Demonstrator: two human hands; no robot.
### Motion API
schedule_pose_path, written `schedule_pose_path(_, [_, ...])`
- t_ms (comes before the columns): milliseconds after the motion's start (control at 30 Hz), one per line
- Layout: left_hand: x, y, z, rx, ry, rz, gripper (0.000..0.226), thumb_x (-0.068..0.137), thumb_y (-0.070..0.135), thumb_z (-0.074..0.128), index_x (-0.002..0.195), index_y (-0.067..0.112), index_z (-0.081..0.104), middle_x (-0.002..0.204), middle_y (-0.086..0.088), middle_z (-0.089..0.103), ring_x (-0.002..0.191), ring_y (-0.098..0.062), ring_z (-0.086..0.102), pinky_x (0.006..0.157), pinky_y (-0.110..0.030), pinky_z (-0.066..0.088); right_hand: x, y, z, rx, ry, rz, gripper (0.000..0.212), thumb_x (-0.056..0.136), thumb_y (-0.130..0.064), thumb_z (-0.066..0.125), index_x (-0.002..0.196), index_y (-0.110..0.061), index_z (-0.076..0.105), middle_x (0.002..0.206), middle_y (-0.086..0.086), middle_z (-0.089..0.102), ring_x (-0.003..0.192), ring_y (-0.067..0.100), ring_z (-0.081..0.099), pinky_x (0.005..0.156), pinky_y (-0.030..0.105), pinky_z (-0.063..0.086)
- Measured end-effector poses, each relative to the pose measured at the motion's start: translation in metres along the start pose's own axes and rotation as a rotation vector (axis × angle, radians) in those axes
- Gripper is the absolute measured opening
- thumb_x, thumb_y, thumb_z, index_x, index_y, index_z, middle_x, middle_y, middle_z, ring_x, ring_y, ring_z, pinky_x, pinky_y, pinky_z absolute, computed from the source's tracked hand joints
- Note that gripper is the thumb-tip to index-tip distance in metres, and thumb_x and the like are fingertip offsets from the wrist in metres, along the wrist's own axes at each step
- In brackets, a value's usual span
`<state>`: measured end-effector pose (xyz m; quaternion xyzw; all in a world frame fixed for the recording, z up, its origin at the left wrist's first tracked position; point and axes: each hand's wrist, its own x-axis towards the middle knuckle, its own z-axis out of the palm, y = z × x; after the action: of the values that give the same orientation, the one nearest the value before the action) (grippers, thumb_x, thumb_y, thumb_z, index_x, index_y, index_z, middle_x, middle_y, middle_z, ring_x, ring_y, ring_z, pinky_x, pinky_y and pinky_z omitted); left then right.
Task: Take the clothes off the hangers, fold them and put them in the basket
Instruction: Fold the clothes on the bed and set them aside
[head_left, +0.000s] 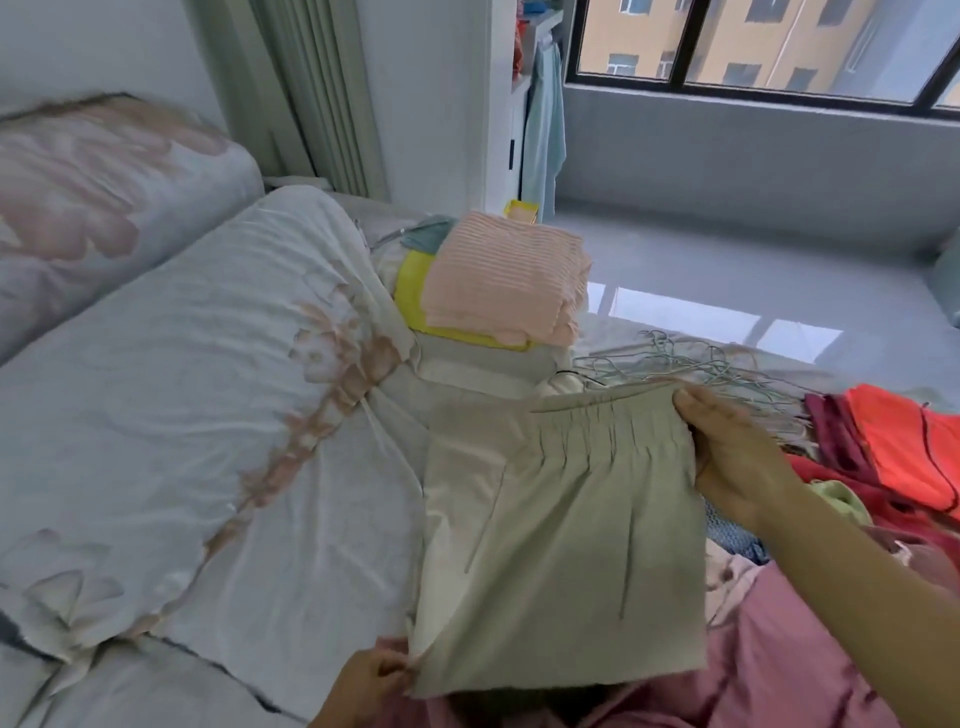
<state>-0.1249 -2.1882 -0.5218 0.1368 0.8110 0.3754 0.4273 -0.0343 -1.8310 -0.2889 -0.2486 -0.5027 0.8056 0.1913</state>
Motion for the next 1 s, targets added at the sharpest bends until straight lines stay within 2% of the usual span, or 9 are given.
schedule_pose_path(100, [0.021, -0.005, -0.005, -0.001, -0.005, -0.047, 0.044, 0.077, 0.009, 0.074, 0.051, 0.045, 0.068, 0.066, 0.029, 0.066, 0.076, 0.014, 0.06, 0.077, -0.01, 0.045, 0.061, 0.021, 0.012, -0.004, 0.016, 0.017, 0.036, 0.045, -0.029, 0.078, 0.078, -0.016, 0.074, 0.079, 0.001, 0.072, 0.069, 0.01, 0.067, 0.059, 0.021, 0.055])
schedule_pose_path(200, [0.047, 0.0, -0.011, -0.093, 0.068, -0.109, 0.016, 0.079, 0.021, 0.071, 0.065, 0.028, 0.072, 0.069, 0.017, 0.07, 0.08, 0.005, 0.062, 0.078, -0.011, 0.046, 0.137, 0.04, 0.017, -0.128, 0.105, 0.045, 0.03, 0.081, -0.019, 0.066, 0.109, -0.01, 0.064, 0.088, 0.001, 0.067, 0.079, 0.011, 0.062, 0.068, 0.026, 0.052])
schedule_pose_path(333, [0.09, 0.006, -0.017, -0.292, 0.2, -0.244, 0.019, 0.088, 0.013, 0.063, 0.106, 0.015, 0.06, 0.104, -0.007, 0.065, 0.101, -0.019, 0.061, 0.095, -0.029, 0.044, 0.211, 0.101, -0.012, -0.832, 0.32, 0.161, 0.013, 0.094, -0.011, 0.045, 0.096, -0.002, 0.054, 0.073, 0.01, 0.044, 0.077, 0.021, 0.041, 0.06, 0.029, 0.028])
schedule_pose_path(433, [0.12, 0.016, -0.019, -0.327, 0.21, -0.285, 0.017, 0.088, 0.012, 0.063, 0.104, 0.009, 0.06, 0.103, -0.014, 0.063, 0.097, -0.022, 0.059, 0.095, -0.033, 0.044, 0.208, 0.169, -0.051, -1.096, 0.2, 0.463, 0.011, 0.093, -0.01, 0.046, 0.083, -0.008, 0.047, 0.084, 0.013, 0.046, 0.08, 0.021, 0.044, 0.065, 0.028, 0.029])
schedule_pose_path(567, [0.142, 0.014, -0.011, -0.259, 0.241, -0.342, 0.005, 0.085, 0.011, 0.066, 0.086, 0.013, 0.062, 0.092, -0.012, 0.064, 0.097, -0.024, 0.06, 0.081, -0.026, 0.041, 0.159, 0.24, -0.087, -1.132, 0.195, 0.652, 0.033, 0.091, -0.024, 0.054, 0.113, 0.001, 0.056, 0.113, 0.018, 0.057, 0.102, 0.028, 0.053, 0.079, 0.031, 0.038])
schedule_pose_path(633, [0.146, 0.009, -0.002, -0.245, 0.218, -0.396, 0.016, 0.081, 0.013, 0.071, 0.093, 0.008, 0.061, 0.095, -0.013, 0.064, 0.098, -0.024, 0.061, 0.08, -0.024, 0.04, 0.137, 0.256, -0.093, -1.098, 0.227, 0.665, 0.049, 0.082, -0.039, 0.06, 0.115, -0.003, 0.055, 0.109, 0.019, 0.057, 0.105, 0.028, 0.053, 0.081, 0.033, 0.037])
schedule_pose_path(767, [0.147, 0.003, 0.017, -0.237, 0.134, -0.467, 0.032, 0.077, 0.012, 0.075, 0.101, 0.009, 0.054, 0.101, -0.011, 0.06, 0.1, -0.021, 0.058, 0.078, -0.024, 0.041, 0.115, 0.275, -0.108, -1.249, 0.353, 0.696, 0.071, 0.081, -0.028, 0.071, 0.135, 0.006, 0.039, 0.137, 0.026, 0.042, 0.13, 0.037, 0.037, 0.103, 0.038, 0.029])
schedule_pose_path(867, [0.14, 0.008, 0.026, -0.234, 0.205, -0.484, 0.035, 0.067, 0.027, 0.081, 0.091, 0.013, 0.06, 0.109, -0.016, 0.063, 0.105, -0.024, 0.059, 0.082, -0.027, 0.043, 0.103, 0.28, -0.113, -1.3, 0.409, 0.671, 0.08, 0.074, -0.025, 0.077, 0.136, 0.005, 0.036, 0.138, 0.029, 0.038, 0.13, 0.041, 0.033, 0.104, 0.042, 0.026])
schedule_pose_path(1000, [0.139, -0.047, 0.044, -0.307, 0.139, -0.528, 0.102, 0.039, 0.067, 0.081, 0.122, 0.011, 0.06, 0.124, 0.002, 0.061, 0.118, -0.019, 0.055, 0.108, -0.036, 0.037, 0.091, 0.277, -0.129, -1.241, 0.387, 0.836, 0.074, 0.07, -0.035, 0.073, 0.13, -0.004, 0.043, 0.13, 0.024, 0.047, 0.12, 0.036, 0.046, 0.096, 0.039, 0.039])
